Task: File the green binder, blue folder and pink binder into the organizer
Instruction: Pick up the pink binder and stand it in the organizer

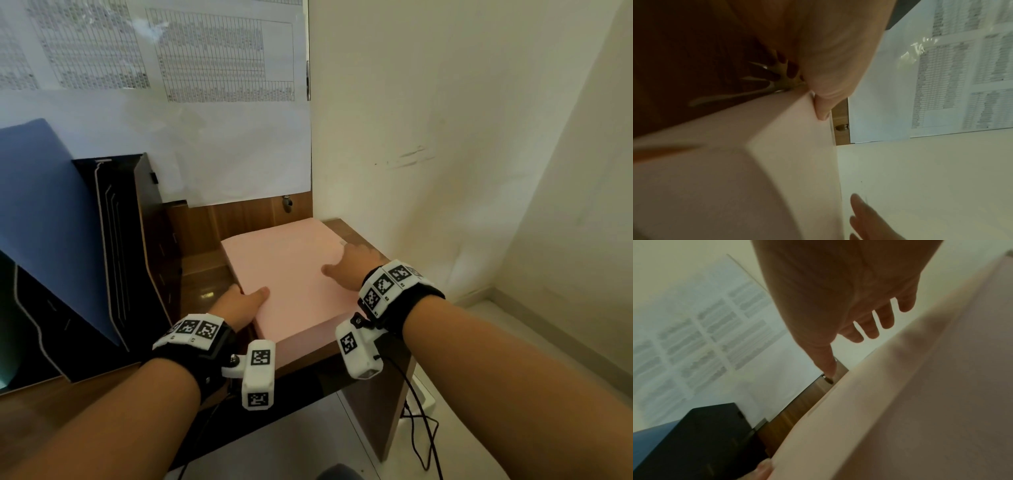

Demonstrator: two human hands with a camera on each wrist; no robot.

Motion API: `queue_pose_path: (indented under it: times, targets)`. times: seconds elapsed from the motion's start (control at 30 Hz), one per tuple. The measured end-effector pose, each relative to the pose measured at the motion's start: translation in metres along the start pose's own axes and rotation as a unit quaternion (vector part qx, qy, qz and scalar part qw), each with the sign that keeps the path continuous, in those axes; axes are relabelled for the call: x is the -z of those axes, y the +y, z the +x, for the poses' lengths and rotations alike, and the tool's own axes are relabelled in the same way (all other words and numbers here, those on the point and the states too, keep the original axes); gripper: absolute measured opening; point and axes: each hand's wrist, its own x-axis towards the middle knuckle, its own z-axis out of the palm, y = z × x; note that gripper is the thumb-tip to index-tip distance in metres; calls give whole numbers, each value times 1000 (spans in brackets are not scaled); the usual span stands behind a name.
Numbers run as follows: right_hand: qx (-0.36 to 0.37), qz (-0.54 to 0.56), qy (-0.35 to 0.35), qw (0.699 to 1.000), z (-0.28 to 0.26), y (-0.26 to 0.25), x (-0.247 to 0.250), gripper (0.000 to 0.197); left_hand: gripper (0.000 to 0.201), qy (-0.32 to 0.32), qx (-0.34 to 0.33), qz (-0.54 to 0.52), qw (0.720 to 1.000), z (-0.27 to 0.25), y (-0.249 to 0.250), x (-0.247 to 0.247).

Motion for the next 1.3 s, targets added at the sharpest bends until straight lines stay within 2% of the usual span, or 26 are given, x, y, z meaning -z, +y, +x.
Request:
queue_pose_path:
  times: [0.1,0.2,0.3,0.37,0.47,0.5,0.57,0.67,0.8,0.93,1.0,1.1,1.3]
  targets:
    - [-58,31,-22,998,4,8,-3,72,74,13,16,10,1000,-2,-4,1]
    - [-75,73,-37,994,5,9,-8,66,73,6,14,33,999,-6,-4,-1]
    - [-84,118,-25,989,4,9,-9,65,83,-9,-7,18,1000,-1,-11,-3]
    - [-95,139,-19,986,3,10,-9,66,90,-21,-18,-31,999,0,-14,-3]
    - [-105,182,6,978,2,12,-11,63,78,-29,-32,-124,991,-11,-8,-1]
    - [-107,198,18,974,1,12,-14,62,82,-34,-37,-144,988,-13,-6,0]
    - [-109,227,44,967,-2,9,-16,62,88,-42,-46,-194,979,-20,-2,1]
    - [-119,265,85,953,-3,2,-16,66,80,-43,-67,-280,957,-27,4,5]
    - [-142,293,142,935,-5,-8,-12,73,82,-27,-124,-315,940,-44,15,13]
    - [-113,327,195,918,-11,-20,-5,73,86,20,-194,-293,936,-60,25,27]
    - [-94,359,227,900,-15,-32,-1,71,80,33,-215,-296,930,-69,30,38]
    - [-68,420,257,867,-20,-52,5,68,66,26,-250,-312,916,-82,35,60]
    - [18,521,276,808,-27,-95,10,64,83,-45,-331,-337,880,-97,31,112]
